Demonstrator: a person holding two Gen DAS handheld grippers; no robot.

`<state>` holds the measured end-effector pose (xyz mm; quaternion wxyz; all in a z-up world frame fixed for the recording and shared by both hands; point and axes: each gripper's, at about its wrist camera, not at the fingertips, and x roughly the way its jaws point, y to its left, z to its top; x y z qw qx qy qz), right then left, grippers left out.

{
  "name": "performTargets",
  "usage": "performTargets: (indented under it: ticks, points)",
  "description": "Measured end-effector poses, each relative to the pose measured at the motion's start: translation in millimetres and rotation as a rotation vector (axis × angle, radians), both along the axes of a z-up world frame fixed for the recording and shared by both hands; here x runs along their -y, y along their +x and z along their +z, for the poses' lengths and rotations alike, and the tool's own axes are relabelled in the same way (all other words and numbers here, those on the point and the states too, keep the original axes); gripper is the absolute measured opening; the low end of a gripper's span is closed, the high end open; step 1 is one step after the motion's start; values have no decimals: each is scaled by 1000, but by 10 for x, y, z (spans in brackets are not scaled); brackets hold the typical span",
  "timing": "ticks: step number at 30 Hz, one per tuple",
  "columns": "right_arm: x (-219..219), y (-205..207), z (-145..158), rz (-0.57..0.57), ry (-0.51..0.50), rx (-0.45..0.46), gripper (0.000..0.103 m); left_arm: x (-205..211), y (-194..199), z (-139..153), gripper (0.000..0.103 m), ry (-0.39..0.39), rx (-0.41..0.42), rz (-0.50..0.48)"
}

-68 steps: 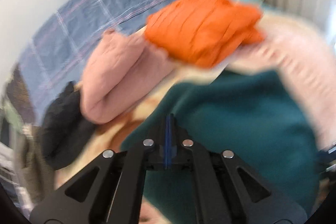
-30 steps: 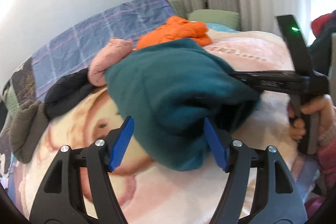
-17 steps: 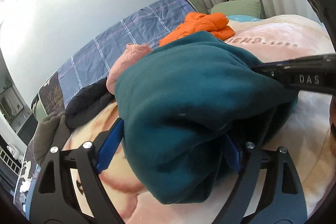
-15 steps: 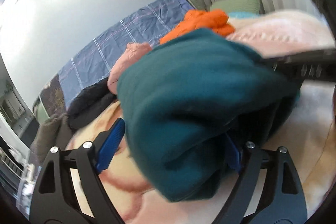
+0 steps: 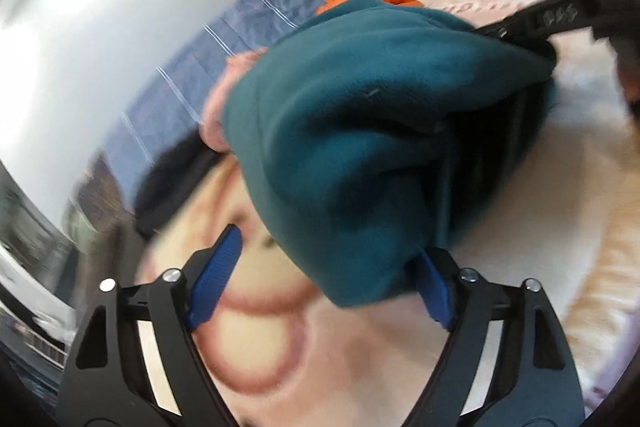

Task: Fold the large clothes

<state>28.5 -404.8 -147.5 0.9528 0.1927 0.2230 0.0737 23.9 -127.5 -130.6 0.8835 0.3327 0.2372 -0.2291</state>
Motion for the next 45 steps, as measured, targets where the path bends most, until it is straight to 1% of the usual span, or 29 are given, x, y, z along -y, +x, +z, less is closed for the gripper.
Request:
performTargets:
  ticks: [2, 3, 6, 9, 11, 13, 15, 16, 17, 20, 23, 26, 27, 29, 30, 31, 32, 33, 34, 35, 36, 37, 38, 40, 41, 43, 45]
  points:
    - [7, -5, -3, 2, 10, 2, 5, -52, 37, 42, 82, -50, -51, 13]
    - [14, -2, -5, 5, 15, 3, 5, -50, 55, 33, 82, -57, -52, 19]
    - [8, -5, -5, 4, 14, 4, 5, 23, 87, -39, 82, -65, -36, 34]
    - [12, -1, -7, 4, 16, 4, 5, 121, 33, -67, 82, -37, 19, 22]
    - [13, 0, -9, 5, 17, 5, 5, 131, 3, -70, 82, -27, 41, 6]
    - [9, 2, -6, 5, 15, 5, 5, 108, 46, -55, 83, -40, 27, 0]
    - [5, 4, -4, 5, 12, 4, 5, 80, 127, -59, 85, -56, -3, 6]
    - [6, 4, -6, 8, 14, 3, 5, 73, 184, -106, 88, -37, -23, 27]
    - [-1, 0, -3, 13, 11, 4, 5, 65, 212, -146, 88, -10, -25, 30]
    - [-26, -12, 11, 24, 0, 6, 5, 50, 222, -204, 89, 98, 18, 14]
    - [-5, -11, 4, 24, 8, 6, 5, 43, 208, -198, 89, 103, 21, -4]
    - [23, -6, -8, 29, 26, 7, 5, -10, 225, -126, 89, 49, -43, 5]
    - [35, -1, -10, 32, 33, 7, 5, -25, 212, -96, 89, 44, -57, 3]
    - [30, -4, -13, 35, 39, 9, 5, -41, 121, -26, 88, 76, -63, -18]
    - [28, -7, -13, 33, 39, 10, 5, -38, 69, 4, 86, 87, -66, -30]
    - [28, -9, -14, 29, 39, 11, 5, -45, 13, 58, 81, 95, -79, -52]
    - [36, -7, -17, 27, 42, 13, 5, -77, -64, 178, 79, 81, -115, -92]
    - [36, -10, -19, 30, 47, 14, 5, -98, -100, 253, 72, 62, -130, -111]
    - [43, -9, -25, 34, 54, 16, 5, -141, -149, 414, 71, 16, -145, -141]
    - [45, -11, -27, 34, 56, 17, 5, -177, -180, 588, 70, -36, -142, -157]
    - [44, -12, -26, 34, 56, 18, 5, -202, -178, 746, 70, -81, -121, -159]
    - [39, -12, -23, 34, 53, 18, 5, -208, -151, 915, 70, -130, -93, -155]
    - [32, -14, -21, 32, 49, 19, 5, -178, -75, 1109, 70, -198, -60, -156]
    - [24, -17, -23, 30, 44, 19, 5, -83, 85, 1264, 64, -257, -39, -154]
    - [20, -17, -23, 29, 43, 19, 6, 26, 238, 1314, 62, -294, -52, -159]
    - [11, -24, -22, 28, 40, 19, 6, 241, 559, 1306, 56, -343, -121, -159]
    - [5, -23, -20, 27, 37, 19, 6, 453, 1017, 1201, 52, -361, -212, -116]
